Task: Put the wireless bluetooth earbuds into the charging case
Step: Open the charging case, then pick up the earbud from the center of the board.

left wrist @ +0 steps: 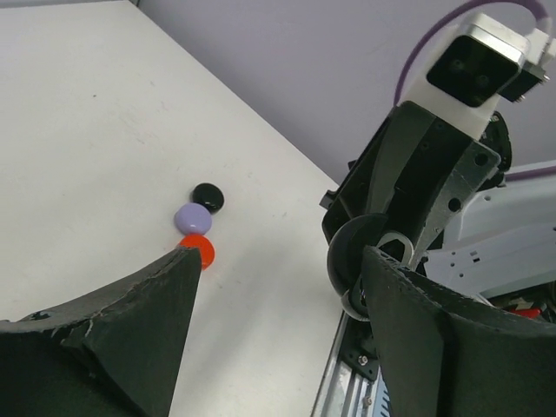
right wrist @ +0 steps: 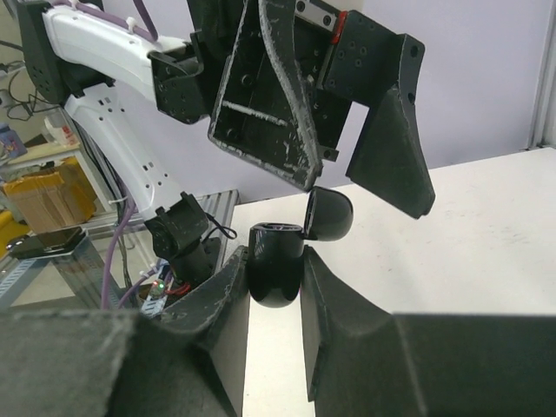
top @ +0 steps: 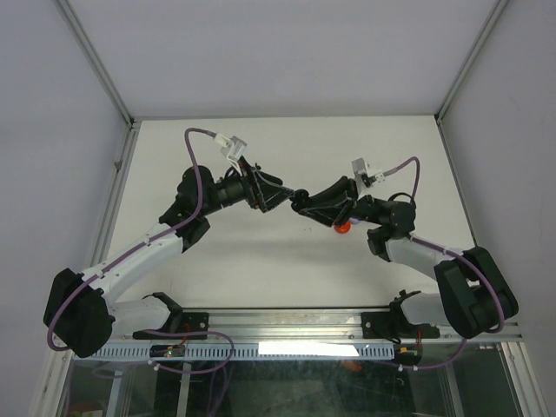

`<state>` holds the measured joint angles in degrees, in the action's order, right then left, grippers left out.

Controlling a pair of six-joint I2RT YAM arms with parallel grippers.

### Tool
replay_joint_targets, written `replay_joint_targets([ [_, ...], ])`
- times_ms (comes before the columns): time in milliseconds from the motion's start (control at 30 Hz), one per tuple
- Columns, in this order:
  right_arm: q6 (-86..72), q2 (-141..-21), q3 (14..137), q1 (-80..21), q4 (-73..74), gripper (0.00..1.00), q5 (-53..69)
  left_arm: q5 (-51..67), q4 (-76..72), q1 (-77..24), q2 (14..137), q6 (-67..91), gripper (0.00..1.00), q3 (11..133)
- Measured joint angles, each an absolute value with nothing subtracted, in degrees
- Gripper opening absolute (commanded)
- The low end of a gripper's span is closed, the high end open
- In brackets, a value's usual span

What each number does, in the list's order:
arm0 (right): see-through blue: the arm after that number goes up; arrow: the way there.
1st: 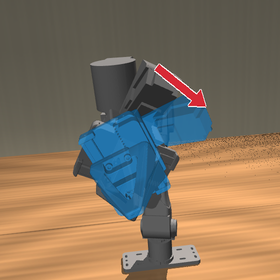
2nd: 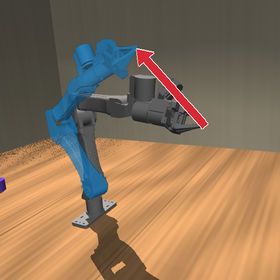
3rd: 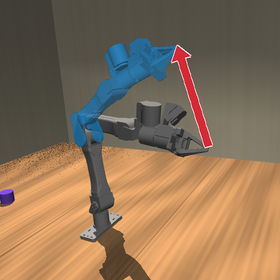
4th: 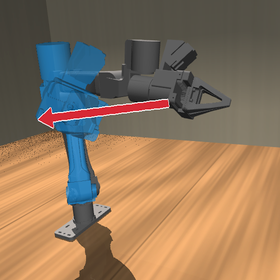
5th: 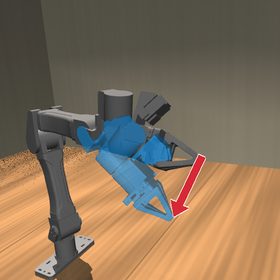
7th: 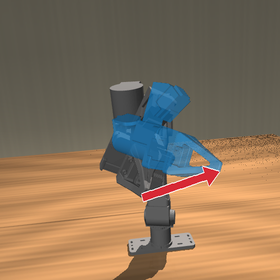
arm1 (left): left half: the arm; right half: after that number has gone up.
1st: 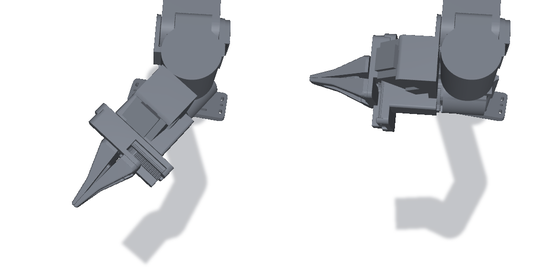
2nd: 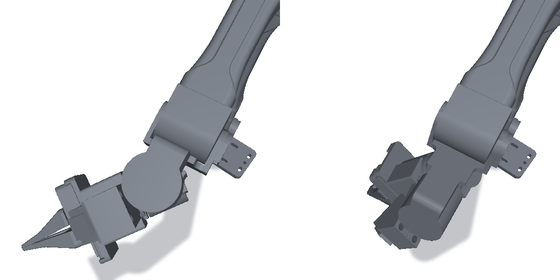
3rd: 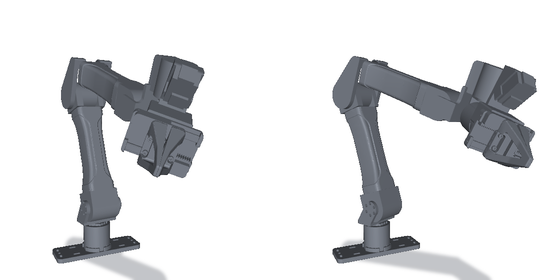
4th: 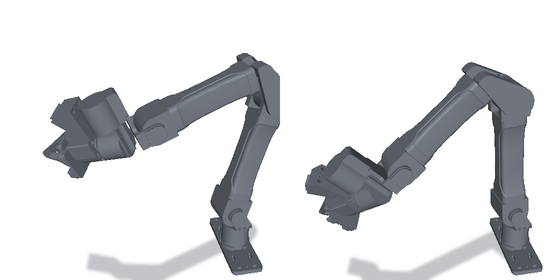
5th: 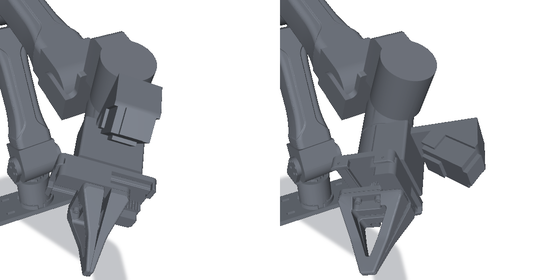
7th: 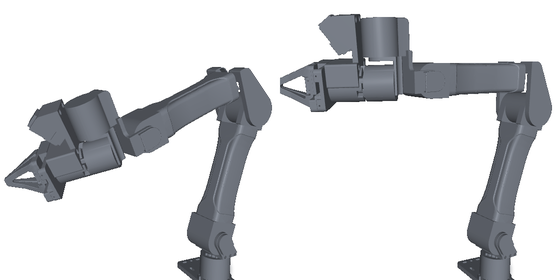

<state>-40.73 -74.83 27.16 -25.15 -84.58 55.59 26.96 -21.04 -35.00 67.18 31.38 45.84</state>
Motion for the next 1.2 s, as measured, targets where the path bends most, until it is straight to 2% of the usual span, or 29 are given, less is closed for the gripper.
replay_joint_targets([
  [200,-33.08,-72.58,23.31,-24.34,-80.84,0.0,53.87,21.45,-14.26,-34.39,67.16,30.63,0.78,46.87],
  [367,-22.28,-65.21,22.06,-24.16,-68.6,0.0,49.65,12.95,-5.45,-34.37,68.69,29.39,0.77,49.82],
  [500,-14.46,-59.4,21.85,-24.1,-59.46,0.0,45.45,6.42,0.62,-34.24,73.78,28.53,0.77,53.98],
  [733,-8.6,-56.51,20.01,-24.08,-51.57,0.0,40.93,-2.0,9.63,-33.61,86.56,27.16,0.75,61.78],
  [1000,-6.44,-55.0,19.33,-24.08,-47.68,0.0,38.96,-8.58,18.46,-33.26,102.15,24.86,0.65,73.25],
  [1200,-5.61,-54.06,18.87,-24.08,-46.09,0.0,38.02,-11.14,23.51,-33.26,109.86,23.29,0.54,80.2],
])
